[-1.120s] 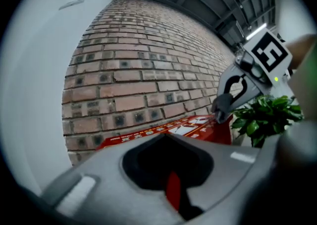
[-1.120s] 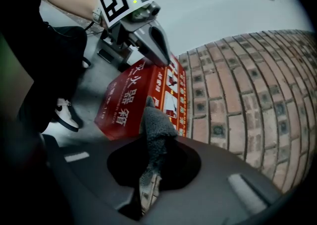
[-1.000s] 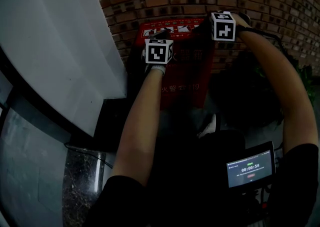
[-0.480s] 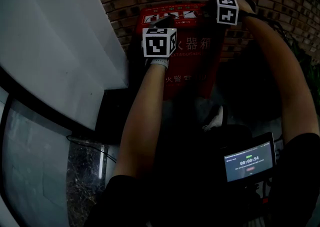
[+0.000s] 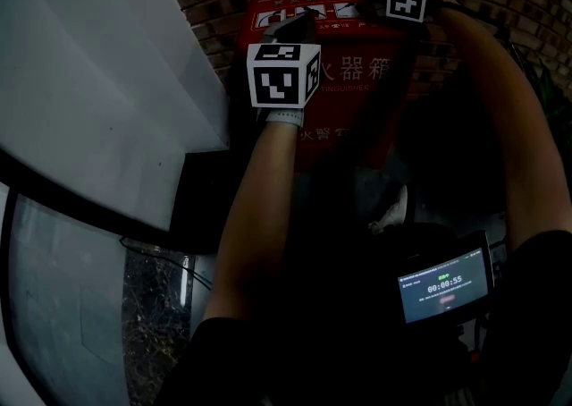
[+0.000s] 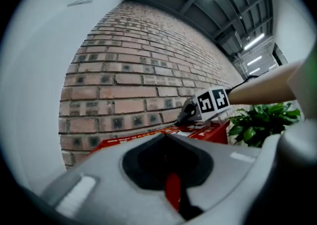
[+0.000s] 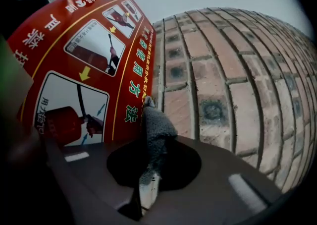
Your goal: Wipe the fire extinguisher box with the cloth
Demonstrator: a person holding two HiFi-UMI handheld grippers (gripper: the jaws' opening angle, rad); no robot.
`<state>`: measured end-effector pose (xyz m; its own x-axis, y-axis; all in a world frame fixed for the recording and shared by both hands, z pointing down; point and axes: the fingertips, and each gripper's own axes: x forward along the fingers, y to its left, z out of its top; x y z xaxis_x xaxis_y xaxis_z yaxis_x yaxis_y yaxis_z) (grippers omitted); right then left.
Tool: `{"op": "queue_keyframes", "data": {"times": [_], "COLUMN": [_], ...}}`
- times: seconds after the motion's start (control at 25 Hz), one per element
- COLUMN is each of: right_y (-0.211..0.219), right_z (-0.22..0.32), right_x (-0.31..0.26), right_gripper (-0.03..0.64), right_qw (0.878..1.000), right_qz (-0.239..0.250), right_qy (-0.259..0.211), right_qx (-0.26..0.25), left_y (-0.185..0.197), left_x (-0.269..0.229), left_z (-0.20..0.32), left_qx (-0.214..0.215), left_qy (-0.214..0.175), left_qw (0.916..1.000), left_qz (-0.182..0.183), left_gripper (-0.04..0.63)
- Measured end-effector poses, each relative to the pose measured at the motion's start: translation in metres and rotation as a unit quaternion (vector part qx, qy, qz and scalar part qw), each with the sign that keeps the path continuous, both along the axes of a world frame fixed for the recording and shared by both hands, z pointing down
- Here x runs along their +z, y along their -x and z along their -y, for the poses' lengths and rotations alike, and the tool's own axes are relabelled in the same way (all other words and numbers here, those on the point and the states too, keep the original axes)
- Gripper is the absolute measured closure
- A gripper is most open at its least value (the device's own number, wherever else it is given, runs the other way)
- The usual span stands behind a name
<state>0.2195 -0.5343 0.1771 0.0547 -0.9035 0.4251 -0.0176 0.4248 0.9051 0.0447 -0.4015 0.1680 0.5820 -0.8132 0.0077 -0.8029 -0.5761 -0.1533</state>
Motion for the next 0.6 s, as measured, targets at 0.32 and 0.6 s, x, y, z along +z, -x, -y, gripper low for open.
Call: {"op": "queue_keyframes", "data": {"times": [0.32, 0.6], "right_y": [-0.003, -0.004], "right_z": [0.001, -0.02], "right_x": [0.009, 0.011], "right_gripper": [0.595, 0.595], "right_qw": [1.0, 0.998], "right_qz": [-0.005, 0.0], "right_qy": [0.025, 0.057], "right_qx": [0.005, 0.004], "left_y": [0.0, 0.001], "left_x": [0.001, 0.0], "left_z": [0.0, -0.001], "left_qx": [0.005, 0.005], "left_qy": [-0.005, -0.003], "left_qw": [1.0, 1.0], "left_qz": [-0.002, -0.001], "left_gripper": [0.594, 0.594]}}
